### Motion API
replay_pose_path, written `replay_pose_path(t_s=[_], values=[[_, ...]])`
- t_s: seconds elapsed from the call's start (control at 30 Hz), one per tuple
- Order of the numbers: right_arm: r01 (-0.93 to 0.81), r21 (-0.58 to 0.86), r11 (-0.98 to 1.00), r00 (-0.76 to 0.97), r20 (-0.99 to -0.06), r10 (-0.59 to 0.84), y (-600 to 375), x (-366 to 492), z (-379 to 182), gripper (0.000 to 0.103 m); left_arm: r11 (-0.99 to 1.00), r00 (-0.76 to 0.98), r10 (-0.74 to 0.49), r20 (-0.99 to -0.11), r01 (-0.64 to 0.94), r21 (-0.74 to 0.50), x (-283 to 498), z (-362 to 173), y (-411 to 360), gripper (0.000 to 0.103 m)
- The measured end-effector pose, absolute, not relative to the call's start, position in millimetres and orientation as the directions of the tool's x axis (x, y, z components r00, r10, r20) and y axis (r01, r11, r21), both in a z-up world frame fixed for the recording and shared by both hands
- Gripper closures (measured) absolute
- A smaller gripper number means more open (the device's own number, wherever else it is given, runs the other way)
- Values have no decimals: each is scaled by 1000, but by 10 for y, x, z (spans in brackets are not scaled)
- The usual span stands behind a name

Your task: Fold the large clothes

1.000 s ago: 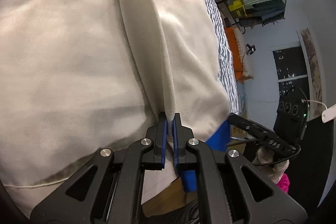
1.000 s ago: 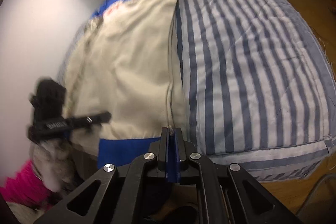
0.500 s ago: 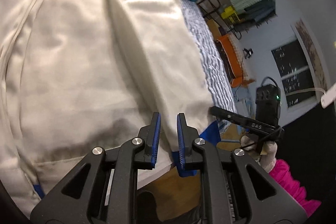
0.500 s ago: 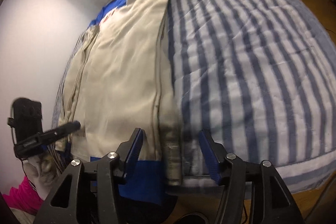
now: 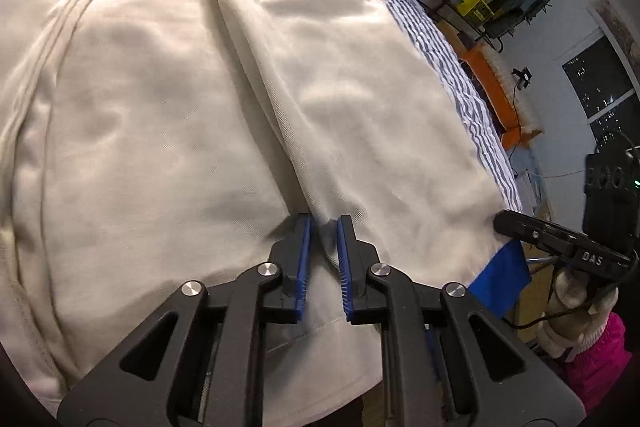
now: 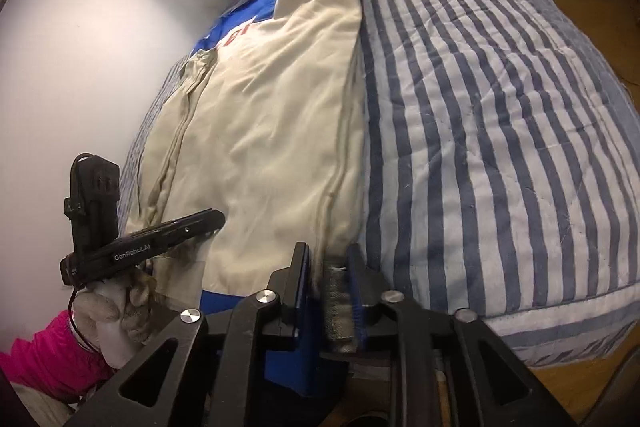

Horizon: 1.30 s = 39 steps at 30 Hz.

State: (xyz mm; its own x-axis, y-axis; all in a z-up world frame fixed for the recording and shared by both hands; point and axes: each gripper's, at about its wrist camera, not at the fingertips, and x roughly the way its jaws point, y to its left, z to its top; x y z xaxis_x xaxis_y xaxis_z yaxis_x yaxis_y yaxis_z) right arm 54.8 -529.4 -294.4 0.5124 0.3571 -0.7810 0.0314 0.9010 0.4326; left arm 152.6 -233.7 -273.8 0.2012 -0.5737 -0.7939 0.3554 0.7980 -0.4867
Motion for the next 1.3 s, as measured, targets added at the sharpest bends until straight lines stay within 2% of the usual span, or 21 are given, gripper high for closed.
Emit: replay_pose_path(t_s=[0.03,0.1,0.17,0.3,0.37,0.4,0.43,0.47,0.57,0.67,0.77,0.9,1.1,1.3], values=[[46,450,892,516,-775,364,-5333,560,-2975,62,796,207,-577,-790,356,-489,1513,-2704,-2319,90],[67,451,890,514,-780,357,-5397,602,-3037,59,787,216,-593,-776,360,-501,1473,-2608,-2302,90],[83,436,896,505,-793,340,-5473,605,-3087,50,769,214,-615,-759,376,-517,1405,-2533,-2296,90],[87,482,872,489,-783,384,-5556,636,-3180,51,756,204,-617,-760,419,-502,1352,-2491,-2434,90],[56,480,875,484,-780,397,-5456,652,-3138,78,758,188,-616,-765,405,-511,1385,-2581,-2501,90],[53,446,893,491,-791,366,-5381,663,-3102,79,759,181,-615,-767,399,-514,1372,-2619,-2515,90],[46,410,911,494,-802,336,-5325,651,-3063,87,761,173,-610,-773,399,-512,1365,-2673,-2537,90],[49,381,923,500,-810,308,-5254,633,-3003,90,765,169,-602,-780,400,-504,1374,-2732,-2570,90],[53,326,944,526,-813,251,-5062,604,-2815,92,759,171,-613,-772,400,-514,1371,-2750,-2561,90],[21,216,976,553,-816,168,-4792,601,-2571,93,731,140,-657,-741,358,-581,1407,-2673,-2423,90],[-49,59,997,589,-805,76,-4428,588,-2354,93,712,193,-693,-694,335,-617,1414,-2443,-2133,90],[-154,-75,985,619,-785,37,-3928,576,-2227,93,701,281,-712,-643,318,-638,1403,-2127,-1696,90],[-285,-110,952,600,-795,88,-3242,749,-2287,93,713,378,-694,-613,245,-657,1289,-1984,-1022,90],[-389,-69,919,534,-830,164,-2696,979,-2587,93,731,447,-650,-614,146,-667,1170,-2043,-427,90]])
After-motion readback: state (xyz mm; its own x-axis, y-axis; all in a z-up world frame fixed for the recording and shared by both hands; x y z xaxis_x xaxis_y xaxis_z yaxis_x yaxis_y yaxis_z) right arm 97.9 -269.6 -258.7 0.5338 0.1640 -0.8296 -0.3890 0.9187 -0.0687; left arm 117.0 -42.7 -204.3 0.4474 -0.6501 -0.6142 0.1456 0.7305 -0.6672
